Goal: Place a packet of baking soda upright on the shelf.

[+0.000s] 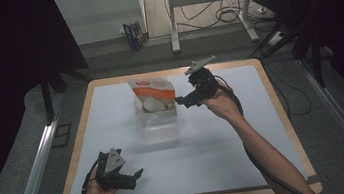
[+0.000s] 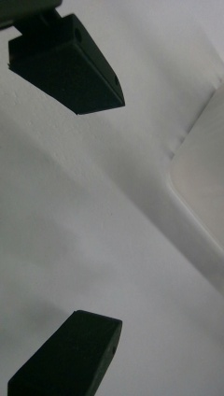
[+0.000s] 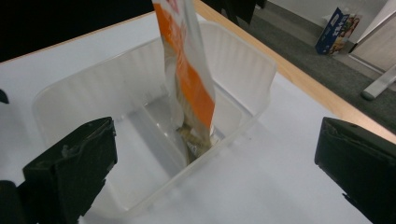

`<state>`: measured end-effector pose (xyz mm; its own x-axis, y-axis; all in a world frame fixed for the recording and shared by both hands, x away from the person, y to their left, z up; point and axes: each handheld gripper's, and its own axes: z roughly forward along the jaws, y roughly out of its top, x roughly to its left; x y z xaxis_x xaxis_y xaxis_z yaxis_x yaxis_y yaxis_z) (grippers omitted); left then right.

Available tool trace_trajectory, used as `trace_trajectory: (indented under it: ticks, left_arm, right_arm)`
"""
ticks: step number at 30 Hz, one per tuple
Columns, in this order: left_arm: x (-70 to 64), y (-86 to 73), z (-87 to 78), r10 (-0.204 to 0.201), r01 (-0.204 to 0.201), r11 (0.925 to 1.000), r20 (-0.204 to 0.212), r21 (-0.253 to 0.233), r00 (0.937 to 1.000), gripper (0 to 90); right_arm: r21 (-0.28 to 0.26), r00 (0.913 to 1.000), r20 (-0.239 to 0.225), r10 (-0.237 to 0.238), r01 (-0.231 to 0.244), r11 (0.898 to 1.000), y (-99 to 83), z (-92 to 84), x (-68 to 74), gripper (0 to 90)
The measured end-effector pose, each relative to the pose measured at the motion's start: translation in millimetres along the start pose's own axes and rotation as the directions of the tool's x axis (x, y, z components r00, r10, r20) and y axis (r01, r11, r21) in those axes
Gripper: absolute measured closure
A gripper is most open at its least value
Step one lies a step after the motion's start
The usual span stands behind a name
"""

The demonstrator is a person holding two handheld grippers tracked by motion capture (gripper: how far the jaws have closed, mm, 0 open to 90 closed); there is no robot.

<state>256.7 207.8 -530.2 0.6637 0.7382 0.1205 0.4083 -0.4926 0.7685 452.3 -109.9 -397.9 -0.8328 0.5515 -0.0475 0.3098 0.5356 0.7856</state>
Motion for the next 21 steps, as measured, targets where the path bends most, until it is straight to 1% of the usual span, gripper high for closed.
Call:
trace_trajectory:
  ticks: [6,9,12,13,18,21]
  left_arm:
    - [-0.4,0.2,0.2,0.002,-0.002,1.0000,-0.002,0.004,1.0000,0.0]
    - [-0.5,0.2,0.2,0.002,-0.002,1.0000,-0.002,0.004,1.0000,0.0]
    - [-0.7,0.3,0.5,0.005,-0.005,1.0000,-0.004,0.008,1.0000,0.0]
    - [-0.5,0.5,0.4,0.010,-0.010,0.9999,-0.004,0.012,0.9999,0.0]
    - [-0.8,0.5,0.6,0.005,-0.004,1.0000,-0.005,0.008,1.0000,0.0]
    - [-0.9,0.5,0.7,0.005,-0.005,1.0000,-0.006,0.008,1.0000,0.0]
  right_arm:
    - [-0.009,0.9999,-0.009,-0.010,0.010,1.000,-16.8,-12.4,7.1,0.0]
    - [-0.024,0.9998,0.015,-0.015,0.015,1.000,-25.6,-20.8,9.9,0.0]
    - [-0.039,0.9998,0.008,0.016,-0.015,0.999,-35.6,-29.6,11.2,0.0]
    - [-0.037,0.9998,0.008,0.018,-0.018,0.999,-39.3,-32.2,12.0,0.0]
    - [-0.021,0.9998,0.017,0.012,-0.012,1.000,-59.7,-44.4,18.1,0.0]
    - [-0.019,0.9995,0.023,0.019,-0.019,1.000,-73.2,-52.0,21.9,0.0]
